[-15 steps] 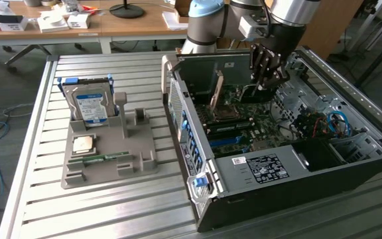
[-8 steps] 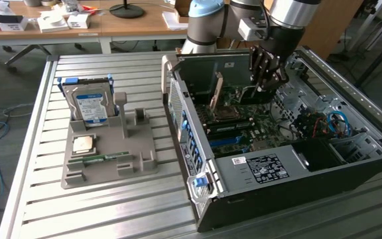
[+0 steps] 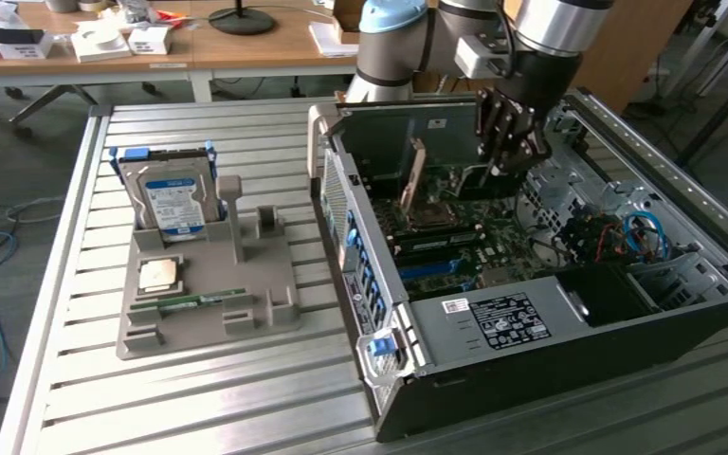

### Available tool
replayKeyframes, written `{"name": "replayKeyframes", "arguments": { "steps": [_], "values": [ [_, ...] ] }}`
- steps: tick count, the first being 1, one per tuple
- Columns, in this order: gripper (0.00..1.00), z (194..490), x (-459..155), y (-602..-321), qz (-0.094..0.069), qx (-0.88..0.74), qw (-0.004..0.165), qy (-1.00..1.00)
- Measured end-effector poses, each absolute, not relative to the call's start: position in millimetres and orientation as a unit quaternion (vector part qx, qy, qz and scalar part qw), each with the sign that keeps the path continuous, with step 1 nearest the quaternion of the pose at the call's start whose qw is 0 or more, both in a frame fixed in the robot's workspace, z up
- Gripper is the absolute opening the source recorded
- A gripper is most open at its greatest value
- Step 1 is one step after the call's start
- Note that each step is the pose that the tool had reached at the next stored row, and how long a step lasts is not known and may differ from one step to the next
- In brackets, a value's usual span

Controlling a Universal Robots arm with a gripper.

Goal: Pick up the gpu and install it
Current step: 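Insert the gpu into the slot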

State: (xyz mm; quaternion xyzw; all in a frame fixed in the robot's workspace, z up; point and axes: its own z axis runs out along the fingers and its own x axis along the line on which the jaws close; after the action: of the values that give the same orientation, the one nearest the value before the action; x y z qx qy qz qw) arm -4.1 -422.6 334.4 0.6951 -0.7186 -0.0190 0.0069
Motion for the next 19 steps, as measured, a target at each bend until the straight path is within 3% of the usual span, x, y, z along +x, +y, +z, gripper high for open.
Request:
{"name": "replayKeyframes", "arguments": {
  "steps": [19],
  "values": [
    [0.27, 327.9, -4.1, -428.8, -0.019, 0.695, 0.007, -0.719]
  ]
}}
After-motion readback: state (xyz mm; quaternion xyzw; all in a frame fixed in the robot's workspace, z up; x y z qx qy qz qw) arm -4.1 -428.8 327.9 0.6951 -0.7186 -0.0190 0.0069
